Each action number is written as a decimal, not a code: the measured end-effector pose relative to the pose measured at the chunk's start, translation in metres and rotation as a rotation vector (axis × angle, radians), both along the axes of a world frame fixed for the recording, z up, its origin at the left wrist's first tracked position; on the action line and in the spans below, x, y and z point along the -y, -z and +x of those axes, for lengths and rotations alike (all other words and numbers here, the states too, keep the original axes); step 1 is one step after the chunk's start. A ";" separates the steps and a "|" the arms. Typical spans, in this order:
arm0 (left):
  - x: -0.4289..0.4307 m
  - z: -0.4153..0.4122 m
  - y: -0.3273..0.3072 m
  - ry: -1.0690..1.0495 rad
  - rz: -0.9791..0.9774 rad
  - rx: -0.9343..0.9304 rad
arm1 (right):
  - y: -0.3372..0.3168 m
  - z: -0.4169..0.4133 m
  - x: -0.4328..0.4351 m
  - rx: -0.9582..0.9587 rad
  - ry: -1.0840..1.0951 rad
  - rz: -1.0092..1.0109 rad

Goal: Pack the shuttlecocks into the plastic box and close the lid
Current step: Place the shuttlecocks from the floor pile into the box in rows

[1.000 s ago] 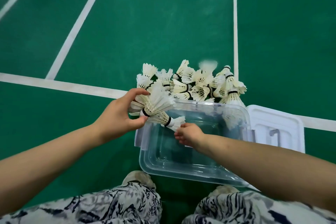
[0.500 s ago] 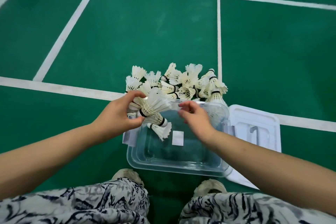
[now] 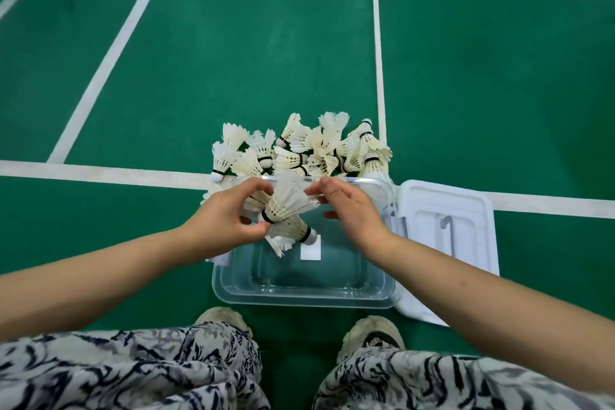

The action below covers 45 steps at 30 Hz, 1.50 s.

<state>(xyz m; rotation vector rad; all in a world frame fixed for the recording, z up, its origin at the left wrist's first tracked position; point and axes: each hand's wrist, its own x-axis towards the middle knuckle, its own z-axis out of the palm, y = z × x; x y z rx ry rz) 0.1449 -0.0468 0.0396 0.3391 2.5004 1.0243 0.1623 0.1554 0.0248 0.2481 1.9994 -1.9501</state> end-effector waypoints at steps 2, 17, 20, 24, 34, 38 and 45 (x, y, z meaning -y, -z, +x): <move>-0.002 -0.001 0.001 -0.038 0.038 0.027 | 0.005 0.001 -0.003 0.094 0.047 -0.052; -0.019 0.003 0.001 -0.069 0.207 0.149 | 0.024 0.008 0.005 0.082 -0.297 0.217; -0.016 -0.001 0.001 -0.110 0.242 0.149 | 0.023 0.010 0.004 0.048 -0.302 0.285; -0.003 -0.011 0.000 -0.240 0.305 0.121 | 0.027 0.014 -0.005 0.035 -0.295 0.327; 0.020 -0.004 0.002 -0.287 0.205 0.080 | 0.049 0.008 -0.008 0.136 -0.293 0.665; 0.029 -0.005 0.007 -0.311 0.222 0.083 | 0.064 0.004 -0.003 0.139 -0.270 0.767; 0.043 -0.006 0.014 -0.316 0.254 0.094 | 0.075 -0.005 0.012 0.369 -0.106 0.523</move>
